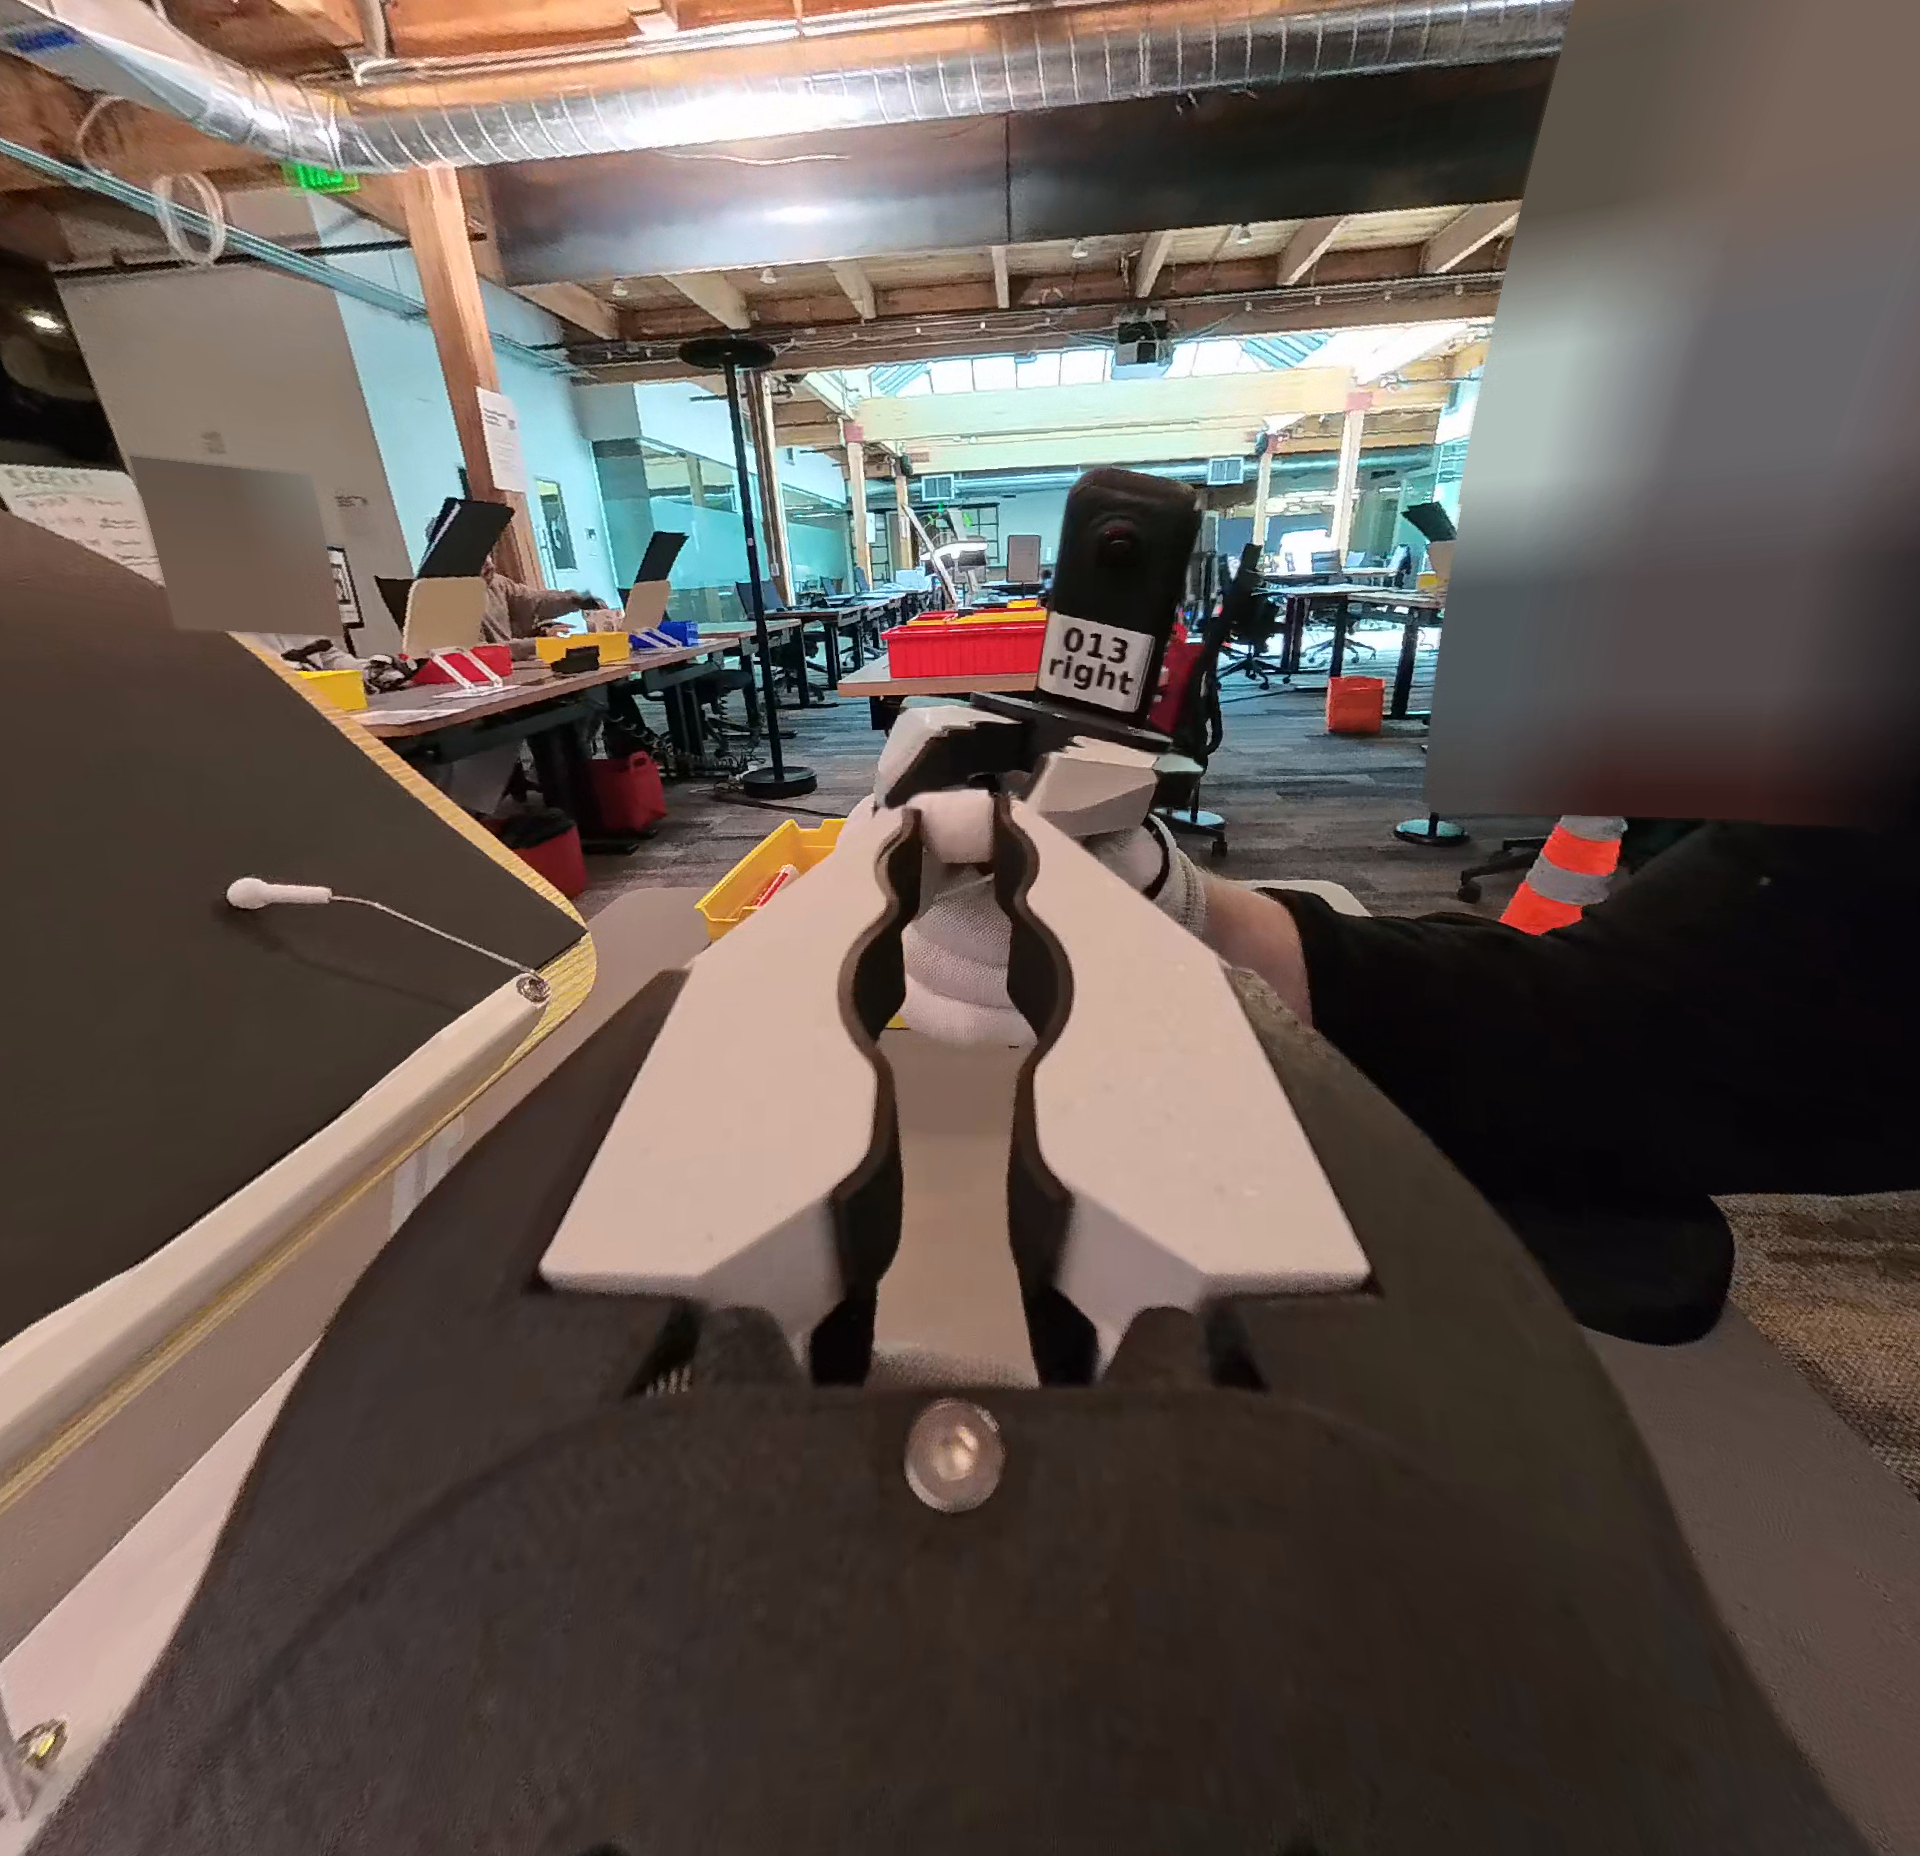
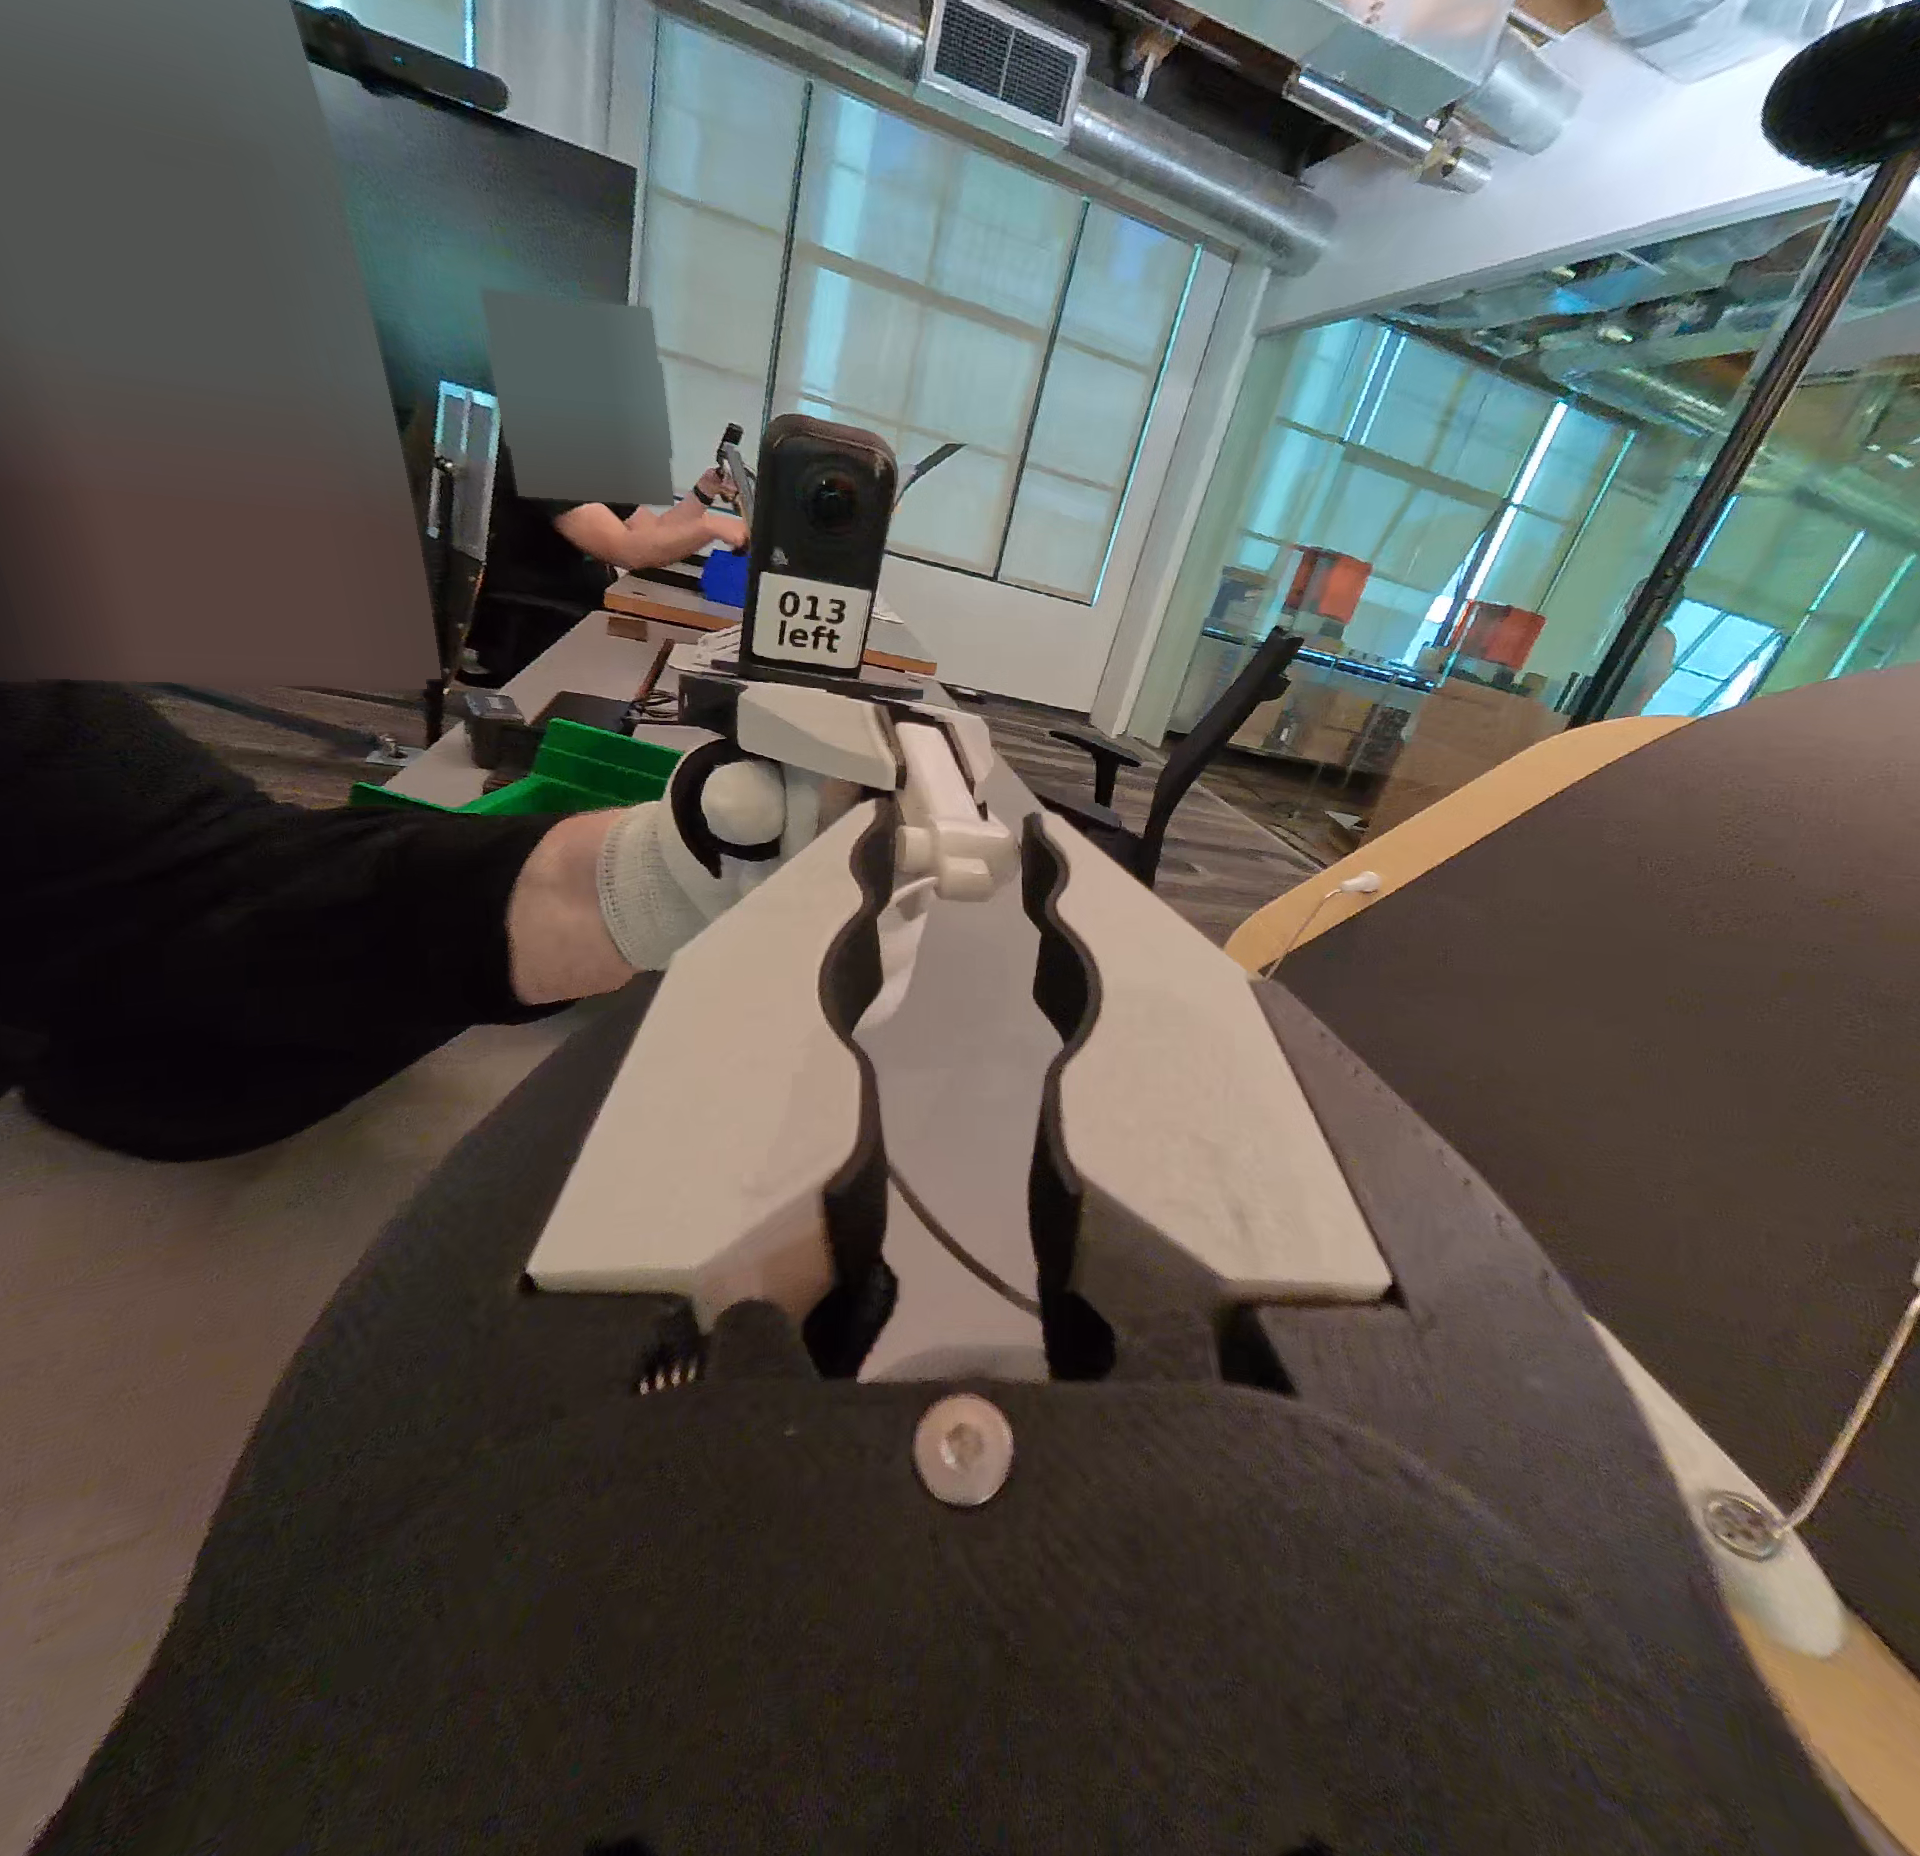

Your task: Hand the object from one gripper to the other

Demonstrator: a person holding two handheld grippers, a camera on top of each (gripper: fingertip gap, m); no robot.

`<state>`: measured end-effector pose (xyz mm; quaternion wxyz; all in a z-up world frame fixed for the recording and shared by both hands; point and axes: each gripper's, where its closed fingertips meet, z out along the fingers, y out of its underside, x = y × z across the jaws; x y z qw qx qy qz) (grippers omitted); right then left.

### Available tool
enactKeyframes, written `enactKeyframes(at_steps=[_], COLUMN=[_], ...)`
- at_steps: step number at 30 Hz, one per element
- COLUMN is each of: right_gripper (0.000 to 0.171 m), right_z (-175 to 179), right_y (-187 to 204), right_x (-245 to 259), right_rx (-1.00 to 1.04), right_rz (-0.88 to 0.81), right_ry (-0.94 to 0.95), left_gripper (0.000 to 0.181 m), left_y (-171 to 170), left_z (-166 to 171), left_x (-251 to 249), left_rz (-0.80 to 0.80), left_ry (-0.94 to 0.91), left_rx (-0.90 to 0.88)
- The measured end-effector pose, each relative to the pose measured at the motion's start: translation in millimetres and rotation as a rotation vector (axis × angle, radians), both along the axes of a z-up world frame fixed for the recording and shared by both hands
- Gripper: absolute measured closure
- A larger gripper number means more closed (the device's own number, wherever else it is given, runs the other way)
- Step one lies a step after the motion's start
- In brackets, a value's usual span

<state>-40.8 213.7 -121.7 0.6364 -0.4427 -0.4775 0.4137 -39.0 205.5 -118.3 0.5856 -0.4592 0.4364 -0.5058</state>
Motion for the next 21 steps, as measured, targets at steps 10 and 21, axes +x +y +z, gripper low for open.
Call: enactKeyframes(at_steps=[10, 21], right_gripper=[0.148, 0.148], right_z=[-4, 11], right_y=[-4, 20], right_x=[-7, 26], right_rx=[0.024, 0.035], right_rz=[0.01, -0.159], right_ry=[-0.03, -0.047], left_gripper=[0.17, 0.153], left_y=[-7, 3], left_z=[0, 8], left_x=[3, 1], left_rz=[-0.02, 0.095], left_ry=[0.002, -0.015], left_rx=[0.032, 0.052])
